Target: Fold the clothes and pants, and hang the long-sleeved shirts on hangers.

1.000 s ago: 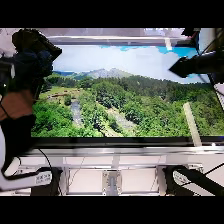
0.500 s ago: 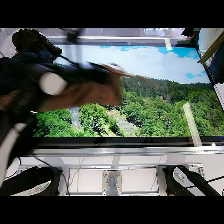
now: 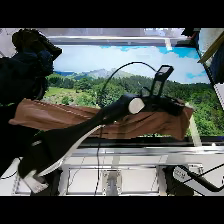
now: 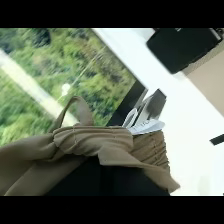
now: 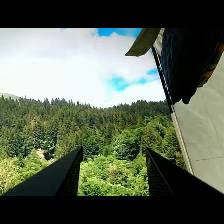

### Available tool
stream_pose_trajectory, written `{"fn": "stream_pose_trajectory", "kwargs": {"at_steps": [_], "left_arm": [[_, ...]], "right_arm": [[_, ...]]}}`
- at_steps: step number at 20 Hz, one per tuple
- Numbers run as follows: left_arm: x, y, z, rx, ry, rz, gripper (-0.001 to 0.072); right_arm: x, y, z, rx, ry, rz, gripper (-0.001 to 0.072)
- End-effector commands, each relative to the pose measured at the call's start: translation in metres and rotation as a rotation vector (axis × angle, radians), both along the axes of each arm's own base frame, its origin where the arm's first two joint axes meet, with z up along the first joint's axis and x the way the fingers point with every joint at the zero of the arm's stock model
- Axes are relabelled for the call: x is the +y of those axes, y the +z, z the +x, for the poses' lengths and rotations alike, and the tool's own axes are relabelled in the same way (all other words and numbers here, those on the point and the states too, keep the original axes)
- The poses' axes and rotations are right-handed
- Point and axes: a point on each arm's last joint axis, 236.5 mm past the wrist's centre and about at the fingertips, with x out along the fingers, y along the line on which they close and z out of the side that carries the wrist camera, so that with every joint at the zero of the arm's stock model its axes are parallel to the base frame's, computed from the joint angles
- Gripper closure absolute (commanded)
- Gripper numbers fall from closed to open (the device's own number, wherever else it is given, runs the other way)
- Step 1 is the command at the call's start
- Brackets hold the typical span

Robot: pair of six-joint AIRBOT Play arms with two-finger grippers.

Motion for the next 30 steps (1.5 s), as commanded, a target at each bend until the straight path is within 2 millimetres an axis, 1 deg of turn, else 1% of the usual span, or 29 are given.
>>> {"fn": "stream_pose_trajectory", "kwargs": {"at_steps": [1, 4, 6, 7, 8, 9, 10, 11, 12, 13, 14, 15, 16, 17, 18, 19, 20, 21, 22, 23, 24, 25, 27, 28, 29, 30], "left_arm": [[-0.029, -0.001, 0.026, -0.003, -0.016, -0.062, 0.0695], [-0.017, -0.023, 0.07, 0.12, 0.055, -0.097, 0.0695], [-0.003, -0.031, 0.092, 0.161, 0.082, -0.096, 0.0692], [0.004, -0.031, 0.102, 0.159, 0.096, -0.096, 0.0629], [0.012, -0.027, 0.113, 0.154, 0.115, -0.101, 0.0314], [0.023, -0.023, 0.126, 0.151, 0.132, -0.103, 0.0037], [0.039, -0.019, 0.139, 0.146, 0.141, -0.088, -0.0013], [0.061, -0.018, 0.152, 0.135, 0.144, -0.051, -0.0013], [0.091, -0.018, 0.167, 0.126, 0.147, 0.003, -0.0009], [0.124, -0.019, 0.182, 0.131, 0.154, 0.056, -0.0003], [0.162, -0.018, 0.196, 0.17, 0.176, 0.095, -0.0002], [0.207, -0.017, 0.209, 0.232, 0.212, 0.123, -0.0003], [0.254, -0.017, 0.219, 0.271, 0.246, 0.153, -0.0002], [0.296, -0.017, 0.222, 0.311, 0.278, 0.177, -0.0002], [0.339, -0.016, 0.219, 0.355, 0.31, 0.2, 0.0], [0.374, -0.014, 0.213, 0.38, 0.336, 0.216, 0.0027], [0.406, -0.011, 0.203, 0.389, 0.359, 0.231, 0.0161], [0.433, -0.009, 0.188, 0.391, 0.378, 0.246, 0.0282], [0.453, -0.011, 0.171, 0.402, 0.403, 0.258, 0.0296], [0.472, -0.018, 0.15, 0.416, 0.437, 0.279, 0.0296], [0.494, -0.033, 0.124, 0.446, 0.492, 0.319, 0.0295], [0.514, -0.05, 0.1, 0.469, 0.561, 0.359, 0.0296], [0.558, -0.087, 0.053, 0.534, 0.785, 0.386, 0.0296], [0.581, -0.102, 0.033, 0.56, 0.937, 0.359, 0.0296], [0.603, -0.114, 0.017, 0.562, 1.094, 0.309, 0.0295], [0.62, -0.121, 0.003, 0.561, 1.224, 0.25, 0.0295]], "right_arm": [[-0.011, -0.026, 0.02, 0.055, -0.012, 0.043, 0.0279], [-0.015, -0.04, 0.03, 0.084, -0.008, 0.062, 0.0279], [-0.017, -0.047, 0.035, 0.1, -0.009, 0.07, 0.0277], [-0.019, -0.051, 0.037, 0.11, -0.011, 0.071, 0.0244], [-0.022, -0.057, 0.04, 0.125, -0.015, 0.075, 0.0205], [-0.026, -0.065, 0.041, 0.147, -0.02, 0.089, 0.018], [-0.031, -0.078, 0.039, 0.189, -0.031, 0.113, 0.018], [-0.033, -0.093, 0.034, 0.236, -0.035, 0.158, 0.0181], [-0.034, -0.109, 0.031, 0.264, -0.035, 0.208, 0.0182], [-0.032, -0.128, 0.026, 0.302, -0.031, 0.273, 0.0183], [-0.026, -0.151, 0.02, 0.348, -0.022, 0.348, 0.0183], [-0.018, -0.18, 0.011, 0.41, -0.009, 0.432, 0.0183], [-0.009, -0.215, -0.002, 0.487, 0.002, 0.492, 0.0184], [-0.003, -0.247, -0.016, 0.568, 0.001, 0.527, 0.0183], [0.01, -0.283, -0.035, 0.662, 0.006, 0.579, 0.0183], [0.023, -0.317, -0.055, 0.754, 0.028, 0.626, 0.0184], [0.032, -0.343, -0.071, 0.817, 0.029, 0.657, 0.0184], [0.037, -0.367, -0.084, 0.861, 0.013, 0.677, 0.0184], [0.042, -0.383, -0.089, 0.869, 0.002, 0.695, 0.0183], [0.048, -0.395, -0.088, 0.854, -0.004, 0.721, 0.0182], [0.055, -0.4, -0.081, 0.811, -0.006, 0.756, 0.0181], [0.064, -0.401, -0.07, 0.762, 0.011, 0.796, 0.0181], [0.08, -0.389, -0.052, 0.683, 0.082, 0.859, 0.0182], [0.085, -0.384, -0.049, 0.671, 0.106, 0.876, 0.0182], [0.086, -0.38, -0.049, 0.673, 0.117, 0.88, 0.0182], [0.087, -0.375, -0.05, 0.679, 0.136, 0.874, 0.0183]]}}
